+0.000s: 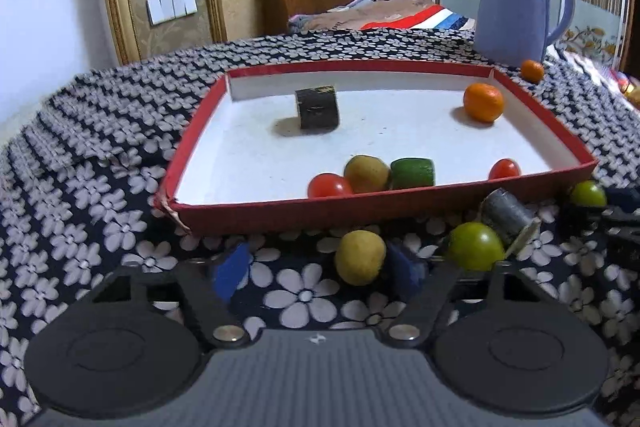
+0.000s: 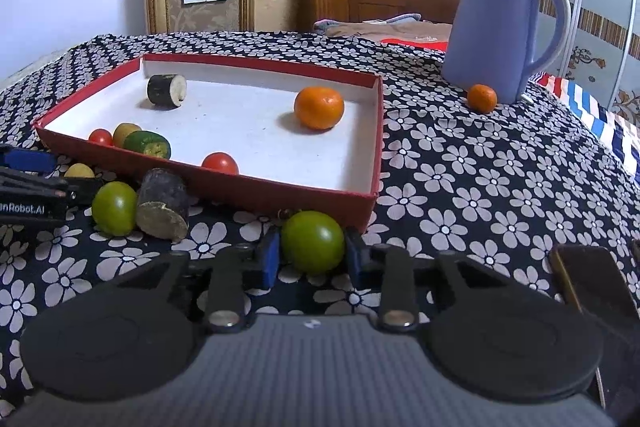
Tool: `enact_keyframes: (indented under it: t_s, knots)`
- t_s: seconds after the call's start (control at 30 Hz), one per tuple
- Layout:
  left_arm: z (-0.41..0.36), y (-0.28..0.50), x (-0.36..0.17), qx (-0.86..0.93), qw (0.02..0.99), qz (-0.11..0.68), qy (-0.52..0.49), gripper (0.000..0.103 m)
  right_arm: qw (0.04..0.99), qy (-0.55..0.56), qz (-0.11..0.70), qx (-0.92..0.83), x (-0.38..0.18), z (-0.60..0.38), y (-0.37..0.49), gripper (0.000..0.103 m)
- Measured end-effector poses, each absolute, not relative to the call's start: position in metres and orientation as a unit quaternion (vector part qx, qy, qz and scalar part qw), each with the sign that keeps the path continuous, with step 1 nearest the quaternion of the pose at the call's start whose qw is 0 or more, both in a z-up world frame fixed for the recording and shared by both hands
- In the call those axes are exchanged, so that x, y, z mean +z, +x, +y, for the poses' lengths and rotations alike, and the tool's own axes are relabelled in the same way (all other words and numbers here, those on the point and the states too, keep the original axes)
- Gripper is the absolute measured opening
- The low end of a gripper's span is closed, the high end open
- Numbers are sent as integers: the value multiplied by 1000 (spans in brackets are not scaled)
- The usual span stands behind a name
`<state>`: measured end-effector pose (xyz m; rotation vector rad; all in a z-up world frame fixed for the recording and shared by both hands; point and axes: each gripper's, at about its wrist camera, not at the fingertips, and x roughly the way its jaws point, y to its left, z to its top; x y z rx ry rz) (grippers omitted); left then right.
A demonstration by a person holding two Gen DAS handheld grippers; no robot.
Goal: Organize fruits
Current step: 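Grasp the green round fruit with the right tool while the left tool grasps the yellow fruit, then carry the green fruit with the right tool while the left tool carries the yellow fruit over the tray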
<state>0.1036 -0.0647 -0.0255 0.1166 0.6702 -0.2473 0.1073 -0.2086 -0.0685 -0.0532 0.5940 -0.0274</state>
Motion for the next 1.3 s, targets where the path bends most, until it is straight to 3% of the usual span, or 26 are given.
enact_keyframes:
  t_s: [0.07, 0.17, 1.3]
  knots:
    - [-68, 102, -24, -132, 935, 325, 59, 38, 956, -27, 292, -14, -68, -208, 107, 31]
    - [-70, 99, -23, -145, 934, 323, 54, 23, 956, -25, 290, -13, -67, -209, 106, 30]
    - [-55, 73, 17, -53, 958, 279, 37, 23, 976, -5, 215, 35, -36, -163, 63, 30]
